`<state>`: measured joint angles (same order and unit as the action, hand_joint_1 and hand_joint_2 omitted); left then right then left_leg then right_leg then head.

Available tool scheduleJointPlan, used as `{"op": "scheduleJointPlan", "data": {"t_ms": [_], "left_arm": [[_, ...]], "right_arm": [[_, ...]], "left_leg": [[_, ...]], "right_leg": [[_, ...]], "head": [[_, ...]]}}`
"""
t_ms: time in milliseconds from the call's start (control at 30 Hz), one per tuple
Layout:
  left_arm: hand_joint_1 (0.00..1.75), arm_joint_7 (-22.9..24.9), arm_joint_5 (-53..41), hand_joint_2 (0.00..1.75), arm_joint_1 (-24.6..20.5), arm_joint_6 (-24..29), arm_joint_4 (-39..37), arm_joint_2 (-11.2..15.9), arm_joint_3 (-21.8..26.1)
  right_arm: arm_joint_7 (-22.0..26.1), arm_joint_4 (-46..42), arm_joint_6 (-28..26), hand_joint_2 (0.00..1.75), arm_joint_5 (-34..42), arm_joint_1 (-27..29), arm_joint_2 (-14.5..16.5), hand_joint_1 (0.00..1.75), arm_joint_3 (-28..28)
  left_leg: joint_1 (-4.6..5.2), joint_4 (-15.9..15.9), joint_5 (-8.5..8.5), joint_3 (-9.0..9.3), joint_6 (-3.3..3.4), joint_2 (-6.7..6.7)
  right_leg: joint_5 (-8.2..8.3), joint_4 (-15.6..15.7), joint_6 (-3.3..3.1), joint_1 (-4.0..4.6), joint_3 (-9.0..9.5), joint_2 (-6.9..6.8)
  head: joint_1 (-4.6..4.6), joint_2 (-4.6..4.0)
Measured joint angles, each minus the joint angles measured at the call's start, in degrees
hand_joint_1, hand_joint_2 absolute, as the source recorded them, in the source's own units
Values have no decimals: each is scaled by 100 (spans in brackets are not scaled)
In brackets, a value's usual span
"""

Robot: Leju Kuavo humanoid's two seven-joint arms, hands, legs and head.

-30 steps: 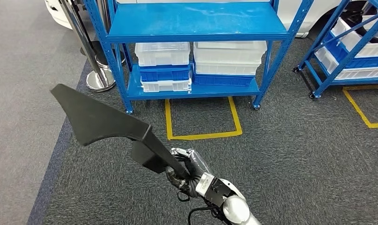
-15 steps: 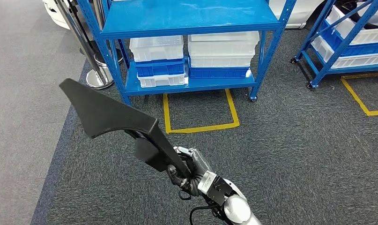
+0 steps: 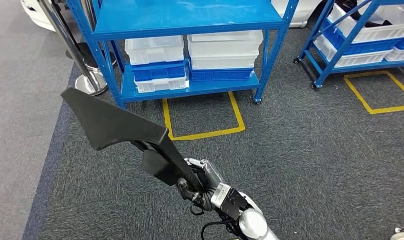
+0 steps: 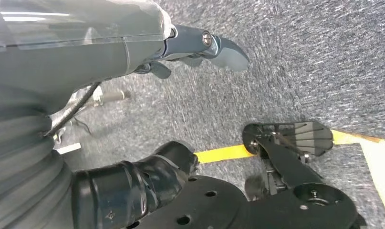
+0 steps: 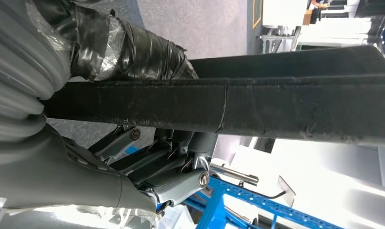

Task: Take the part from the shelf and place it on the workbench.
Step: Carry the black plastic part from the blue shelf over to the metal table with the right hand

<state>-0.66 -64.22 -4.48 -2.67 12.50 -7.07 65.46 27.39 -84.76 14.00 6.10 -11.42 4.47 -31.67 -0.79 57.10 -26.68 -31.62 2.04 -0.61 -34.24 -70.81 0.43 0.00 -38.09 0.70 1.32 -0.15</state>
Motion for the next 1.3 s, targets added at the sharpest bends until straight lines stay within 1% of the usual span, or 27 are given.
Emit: {"op": "scheduleJointPlan", "data": {"t_ms": [33, 67, 100, 133, 200, 267, 333, 367, 433, 500, 533, 567, 600, 633, 700, 767, 800, 833, 900, 1000, 1033, 1067, 1100, 1133, 1200, 1267, 1300], "left_arm": [[0, 0, 0, 175, 1, -1, 0, 1, -1], [0, 0, 0, 175, 0, -1, -1, 1, -3], [0, 0, 0, 175, -2, -2, -1, 1, -6], [0, 0, 0, 175, -2, -2, -1, 0, -9], [0, 0, 0, 175, -1, -2, -1, 0, -13], [0, 0, 0, 175, -2, -2, -2, -1, -15], [0, 0, 0, 175, -9, -2, -2, -1, -17], [0, 0, 0, 175, -11, -2, -2, -1, -18], [0, 2, -3, 175, -6, -2, -2, 1, -19], [0, 7, -17, 175, 4, -3, -2, 1, -23], [0, 11, -26, 175, 10, -4, -2, 0, -27], [0, 15, -35, 175, 14, -5, -2, 0, -34], [0, 20, -43, 175, 18, -7, -2, 0, -45], [0, 22, -50, 175, 21, -9, -2, 0, -55], [0, 25, -63, 175, 26, -19, -2, 1, -73], [0, 29, -78, 175, 25, -40, -2, 0, -82], [0, 34, -95, 175, 23, -52, -2, 0, -89], [0, 43, -131, 175, 23, -63, -2, 0, -99], [0, 66, -240, 175, 21, -73, -2, 0, -139], [0, 107, -378, 175, 24, -54, -2, -11, -244], [0, 126, -407, 175, 29, -37, -2, -15, -271], [0, 149, -428, 175, 32, -22, -2, -16, -292], [0, 169, -445, 175, 33, -10, -2, -18, -314], [0, 188, -457, 175, 30, -2, -2, -21, -339], [0, 213, -471, 175, 19, -4, -2, -31, -384], [0, 220, -492, 175, 12, -13, -2, -39, -405], [0, 219, -501, 175, 7, -16, -2, -43, -411]], "right_arm": [[-1, 2, 0, 175, 0, 10, -8, 169, 0], [-1, 2, -1, 175, 0, 17, -17, 169, 0], [-2, 2, -1, 175, 0, 21, -25, 169, 0], [-2, 2, -1, 175, 0, 21, -31, 169, 0], [-2, -1, -1, 175, 0, 13, -33, 169, 0], [-2, -3, 1, 175, 0, 9, -33, 169, 0], [-2, -5, 0, 175, 1, 13, -33, 169, 0], [-2, -8, -1, 175, 1, 12, -33, 169, 0], [-1, -14, 0, 175, 3, 6, -28, 169, -1], [-1, -16, 2, 175, 4, 8, -25, 169, -4], [-2, -16, 2, 175, 4, 14, -25, 169, -5], [-2, -16, 3, 175, 4, 20, -26, 169, -7], [-2, -16, 3, 175, 4, 23, -26, 169, -7], [-2, -16, 3, 175, 4, 24, -26, 169, -8], [-2, -26, 3, 175, 4, 20, -26, 169, -10], [-2, -48, 3, 175, 4, 19, -23, 169, -15], [-2, -63, -1, 175, 2, 25, -22, 169, -18], [1, -81, -19, 175, -5, 40, -23, 169, -20], [15, -144, -87, 175, -37, 105, -35, 169, -22], [54, -291, -172, 175, -83, 294, -83, 169, -22], [65, -329, -180, 175, -91, 362, -102, 169, -22], [71, -358, -184, 175, -97, 424, -123, 169, -22], [73, -386, -185, 175, -101, 476, -143, 169, -22], [75, -414, -185, 175, -103, 513, -158, 169, -22], [77, -485, -184, 175, -106, 543, -176, 169, -21], [84, -553, -181, 175, -110, 558, -182, 169, -20], [87, -578, -181, 175, -116, 573, -186, 169, -19]], "left_leg": [[4, 8, -4, -2, 2, -47], [5, 18, -11, -2, 1, -90], [5, 31, -19, 0, -3, -134], [4, 45, -31, 5, -15, -173], [19, 73, -56, 9, -54, -243], [39, 88, -63, 7, -109, -309], [33, 96, -75, 4, -177, -363], [23, 143, -128, -12, -209, -322], [3, 521, -409, -169, -248, -144], [2, 1241, -783, -477, -251, -9], [2, 1545, -887, -608, -252, 12], [2, 1686, -888, -663, -252, 19], [0, 1611, -783, -613, -249, 26], [-3, 1336, -600, -467, -244, 58], [-22, 615, -312, -120, -227, 275], [-26, 286, -254, 17, -202, 456], [-17, 269, -255, 17, -185, 454], [-22, 263, -231, 12, -153, 393], [-36, 210, -175, 15, -78, 257], [-22, 182, -133, -6, -13, 61], [-14, 183, -132, -15, -10, -9], [-9, 184, -133, -21, -10, -82], [-7, 185, -133, -23, -11, -153], [-6, 185, -135, -22, -14, -217], [6, 186, -146, -13, -31, -328], [23, 188, -158, -6, -77, -412], [27, 183, -160, -1, -106, -453]], "right_leg": [[-56, -267, 22, -27, -139, -8], [-6, -338, 39, -50, -189, -19], [155, -165, 49, -68, -117, -41], [377, 196, 51, -80, 55, -96], [654, 924, 21, -51, 401, -285], [684, 1172, -25, 3, 492, -356], [725, 1197, -83, 10, 470, -257], [749, 1217, -121, -1, 470, -212], [797, 1257, -198, -26, 466, -134], [820, 1250, -235, -10, 434, -54], [827, 1237, -242, -1, 414, -5], [832, 1219, -245, 4, 395, 48], [835, 1195, -243, 5, 378, 107], [835, 1166, -238, 2, 364, 168], [832, 1084, -207, 1, 313, 282], [852, 1025, -137, -2, 231, 389], [874, 1020, -93, -4, 197, 445], [901, 1030, -54, -11, 177, 505], [830, 931, 3, -7, 112, 427], [307, 56, 64, -21, -269, 69], [167, -272, 82, -33, -408, 20], [131, -438, 92, -42, -469, -5], [201, -393, 94, -49, -420, -27], [346, -152, 86, -52, -272, -56], [637, 633, 40, -19, 174, -237], [727, 1081, -22, 42, 398, -364], [716, 1116, -46, 71, 397, -355]], "head": [[1, 0], [1, 0], [1, 0], [1, 0], [-1, 0], [-3, 0], [-4, 0], [-3, 0], [-5, 0], [-6, 0], [-5, 0], [-5, 0], [-5, 0], [-5, 0], [-4, 0], [-3, 0], [-3, 0], [-3, 0], [8, 0], [36, 0], [36, 0], [36, 0], [36, 0], [36, 0], [36, 0], [34, 0], [33, 0]]}}
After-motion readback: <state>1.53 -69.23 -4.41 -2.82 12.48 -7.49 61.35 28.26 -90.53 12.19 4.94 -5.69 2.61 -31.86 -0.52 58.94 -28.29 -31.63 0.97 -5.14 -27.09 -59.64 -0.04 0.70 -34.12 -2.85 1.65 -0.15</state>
